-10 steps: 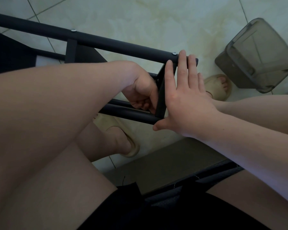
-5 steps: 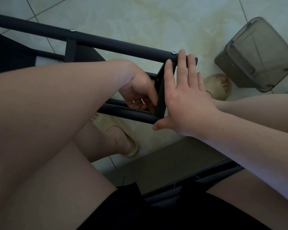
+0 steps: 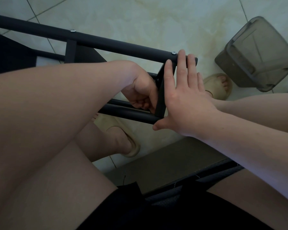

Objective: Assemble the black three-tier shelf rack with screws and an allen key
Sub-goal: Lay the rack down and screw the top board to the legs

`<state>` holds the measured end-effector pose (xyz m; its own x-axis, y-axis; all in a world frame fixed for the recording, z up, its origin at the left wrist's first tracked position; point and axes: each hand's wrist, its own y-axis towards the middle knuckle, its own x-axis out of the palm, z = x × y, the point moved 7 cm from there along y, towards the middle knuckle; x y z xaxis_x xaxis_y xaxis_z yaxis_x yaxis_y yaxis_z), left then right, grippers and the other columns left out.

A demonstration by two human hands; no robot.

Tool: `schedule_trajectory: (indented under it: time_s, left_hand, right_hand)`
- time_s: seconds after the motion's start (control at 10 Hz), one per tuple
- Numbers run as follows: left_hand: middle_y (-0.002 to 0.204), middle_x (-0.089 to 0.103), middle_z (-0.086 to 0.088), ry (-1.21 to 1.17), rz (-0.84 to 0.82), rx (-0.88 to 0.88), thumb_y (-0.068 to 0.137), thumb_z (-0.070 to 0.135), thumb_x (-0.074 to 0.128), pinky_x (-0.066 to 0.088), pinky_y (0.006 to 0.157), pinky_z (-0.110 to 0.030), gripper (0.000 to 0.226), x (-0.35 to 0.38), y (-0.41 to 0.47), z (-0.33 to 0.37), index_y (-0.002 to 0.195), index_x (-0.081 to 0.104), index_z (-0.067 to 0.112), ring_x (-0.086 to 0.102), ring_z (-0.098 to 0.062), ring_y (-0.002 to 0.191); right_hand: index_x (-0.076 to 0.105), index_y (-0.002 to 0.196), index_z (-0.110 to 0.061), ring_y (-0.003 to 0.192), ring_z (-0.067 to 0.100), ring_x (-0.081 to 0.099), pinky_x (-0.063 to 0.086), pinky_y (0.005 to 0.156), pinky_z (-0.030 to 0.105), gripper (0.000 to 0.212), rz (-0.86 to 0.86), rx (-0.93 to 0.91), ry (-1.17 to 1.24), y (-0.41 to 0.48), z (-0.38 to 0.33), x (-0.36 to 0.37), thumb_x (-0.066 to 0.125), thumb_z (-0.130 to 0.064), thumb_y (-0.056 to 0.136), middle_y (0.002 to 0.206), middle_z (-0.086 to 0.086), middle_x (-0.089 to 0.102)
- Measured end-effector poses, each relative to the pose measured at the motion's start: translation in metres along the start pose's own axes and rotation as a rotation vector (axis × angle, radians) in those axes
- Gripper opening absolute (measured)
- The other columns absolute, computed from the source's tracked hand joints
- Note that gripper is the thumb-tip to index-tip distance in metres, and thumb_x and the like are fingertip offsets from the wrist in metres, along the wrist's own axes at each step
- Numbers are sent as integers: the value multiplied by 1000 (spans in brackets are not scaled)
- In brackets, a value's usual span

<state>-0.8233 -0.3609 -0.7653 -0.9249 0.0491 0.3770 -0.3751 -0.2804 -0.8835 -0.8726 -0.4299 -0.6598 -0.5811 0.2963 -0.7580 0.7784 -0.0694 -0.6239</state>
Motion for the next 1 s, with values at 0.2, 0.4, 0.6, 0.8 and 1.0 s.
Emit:
schedule_trajectory:
  time_s: [0.2,0.4,0.6,0.8,1.0]
  left_hand:
    - [67,64,5,-22,-11,9,65,13,71,44,56,-19,12,-2,-3,-1,76,73,18,52,-7,58]
    - [68,62,5,-2,-26,-37,63,20,73,40,56,-19,22,3,-2,-5,84,69,15,47,-6,57]
    - [67,61,5,-11,-23,-8,86,5,61,36,54,-15,10,2,0,-1,84,65,14,43,-5,56]
    - [79,69,3,5,99,45,92,5,59,41,64,-20,15,-11,-11,2,100,68,12,56,-8,66]
    - [85,73,2,226,624,38,97,32,60,49,57,-23,19,-65,-54,8,101,71,17,68,-12,71]
  right_hand:
    - [-25,154,-4,148,45,-31,-1,124,60,156,10,-2,5,1,1,-1,81,-72,62,157,25,-37]
    - [-25,155,-3,148,46,-30,1,124,60,156,19,-5,0,0,1,0,81,-72,62,157,26,-36]
    - [-25,155,-4,148,45,-30,0,124,60,156,28,-2,-3,2,2,2,81,-72,62,157,26,-37]
    - [-23,156,-4,148,45,-30,0,123,62,159,47,-24,-15,12,7,0,82,-74,59,159,25,-35]
    - [-16,160,-15,152,33,-28,-5,122,60,154,101,-113,-88,51,29,-41,80,-77,57,164,13,-32]
